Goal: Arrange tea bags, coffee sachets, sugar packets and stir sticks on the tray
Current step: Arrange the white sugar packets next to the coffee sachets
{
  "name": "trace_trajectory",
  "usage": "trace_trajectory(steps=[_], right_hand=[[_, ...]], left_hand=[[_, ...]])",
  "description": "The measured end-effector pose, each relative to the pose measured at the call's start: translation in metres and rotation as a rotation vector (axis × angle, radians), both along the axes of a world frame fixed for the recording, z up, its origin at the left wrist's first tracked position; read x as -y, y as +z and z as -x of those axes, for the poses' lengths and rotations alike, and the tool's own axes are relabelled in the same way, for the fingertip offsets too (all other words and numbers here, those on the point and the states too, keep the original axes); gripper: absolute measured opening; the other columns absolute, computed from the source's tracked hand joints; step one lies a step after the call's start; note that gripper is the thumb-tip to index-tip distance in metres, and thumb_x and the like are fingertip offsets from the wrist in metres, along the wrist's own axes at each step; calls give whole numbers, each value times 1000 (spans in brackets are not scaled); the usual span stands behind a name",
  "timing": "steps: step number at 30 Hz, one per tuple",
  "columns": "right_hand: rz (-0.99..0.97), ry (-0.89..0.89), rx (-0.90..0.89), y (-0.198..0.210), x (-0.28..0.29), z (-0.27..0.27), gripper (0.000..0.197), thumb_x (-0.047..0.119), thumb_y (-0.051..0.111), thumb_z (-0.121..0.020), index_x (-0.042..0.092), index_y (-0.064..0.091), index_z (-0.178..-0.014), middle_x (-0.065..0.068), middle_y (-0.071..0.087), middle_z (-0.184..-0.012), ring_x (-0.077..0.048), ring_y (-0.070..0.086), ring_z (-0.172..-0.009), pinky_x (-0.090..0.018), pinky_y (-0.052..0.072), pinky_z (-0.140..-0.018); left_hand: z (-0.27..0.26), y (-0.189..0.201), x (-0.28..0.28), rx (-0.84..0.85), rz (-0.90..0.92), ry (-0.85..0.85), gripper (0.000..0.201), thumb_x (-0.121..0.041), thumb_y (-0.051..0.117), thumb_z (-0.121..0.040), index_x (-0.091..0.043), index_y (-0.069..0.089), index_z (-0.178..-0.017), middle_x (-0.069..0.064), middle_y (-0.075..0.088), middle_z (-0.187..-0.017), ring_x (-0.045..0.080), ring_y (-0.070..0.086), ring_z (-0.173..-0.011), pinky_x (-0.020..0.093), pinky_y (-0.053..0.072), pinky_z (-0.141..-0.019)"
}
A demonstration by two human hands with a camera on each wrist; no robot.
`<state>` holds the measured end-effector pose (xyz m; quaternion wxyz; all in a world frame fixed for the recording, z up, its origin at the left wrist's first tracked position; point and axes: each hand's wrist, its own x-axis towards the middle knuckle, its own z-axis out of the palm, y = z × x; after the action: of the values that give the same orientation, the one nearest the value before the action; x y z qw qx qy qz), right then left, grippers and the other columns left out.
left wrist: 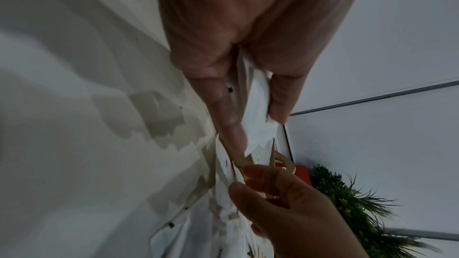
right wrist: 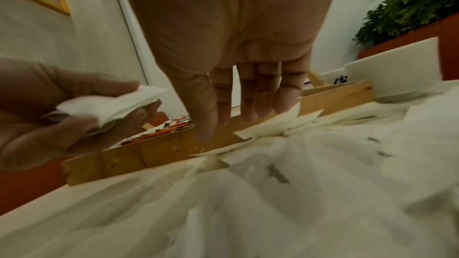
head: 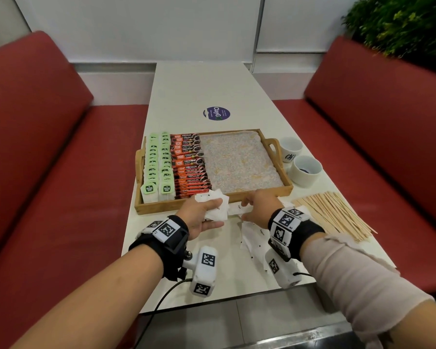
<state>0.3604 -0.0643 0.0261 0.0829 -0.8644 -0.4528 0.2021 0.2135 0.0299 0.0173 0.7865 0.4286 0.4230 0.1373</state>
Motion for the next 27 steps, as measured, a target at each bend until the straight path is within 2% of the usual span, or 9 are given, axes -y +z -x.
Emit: trace_trajectory(steps=[4,6,8,10,13,16,20,24,27], right_hand=[[33,18,53,-2,-10,1,34,24,69,-82,18,59,-114,-5,50,-116,-22,56,-99,-24,39,-73],[46,36,64,0,-14,-1,35,23,69,-80,18,59,-113,-5,52,-115,-22,56,-99,-25,42,-74],[89,53,91,2,-17,-3,39,25,72,-78,17,60,-115,-5,55,-114,-23,57,-103,-29,50,-80],[152,80,129,1,-20,-6,45,33,74,-76,16,63,-116,-5,60,-114,-23,59,-103,-32,53,-84],[211,168,192,-2,-22,-7,52,48,74,-73,23,63,-118,-2,61,-115,-22,55,-108,-30,46,-81],[223,247,258,-6,-23,-5,44,49,65,-81,33,61,-121,0,54,-118,-22,45,-114,-32,40,-83],[138,248,267,-8,-23,-5,28,37,51,-92,29,66,-114,-1,50,-113,-22,43,-111,-33,40,-85],[4,264,286,0,-21,-8,25,36,48,-95,31,68,-110,0,47,-98,-22,49,-103,-30,36,-76],[-84,136,151,8,-19,-15,22,33,46,-96,29,65,-106,3,63,-96,-20,60,-93,-28,44,-73]], left_hand=[[-4,-1,-2,-6,0,9,20,-10,64,-89,-16,58,-107,10,63,-113,23,63,-94,29,58,-51],[-6,-2,-3,-17,-16,14,21,-10,64,-88,-16,59,-108,10,63,-112,22,63,-94,27,57,-50],[-8,-1,-5,-21,-27,17,16,-10,65,-88,-17,59,-101,9,64,-107,21,63,-92,26,56,-49],[-11,-1,-7,-26,-30,14,14,-10,65,-88,-18,60,-98,8,65,-102,19,63,-85,25,56,-47],[-15,-2,-9,-31,-33,14,14,-10,65,-88,-17,59,-99,8,66,-98,19,64,-81,24,56,-47],[-21,-3,-10,-30,-26,20,15,-9,65,-88,-16,58,-99,6,66,-91,18,64,-76,24,56,-48],[-25,-4,-10,-30,-27,33,21,-10,65,-88,-15,57,-107,7,66,-93,18,64,-76,23,55,-47],[-28,-4,-14,-30,-33,55,19,-11,65,-88,-15,58,-105,6,66,-90,18,64,-75,23,56,-48],[-31,-2,-19,-27,-41,91,16,-10,64,-88,-16,59,-103,7,66,-93,19,64,-76,23,55,-46]])
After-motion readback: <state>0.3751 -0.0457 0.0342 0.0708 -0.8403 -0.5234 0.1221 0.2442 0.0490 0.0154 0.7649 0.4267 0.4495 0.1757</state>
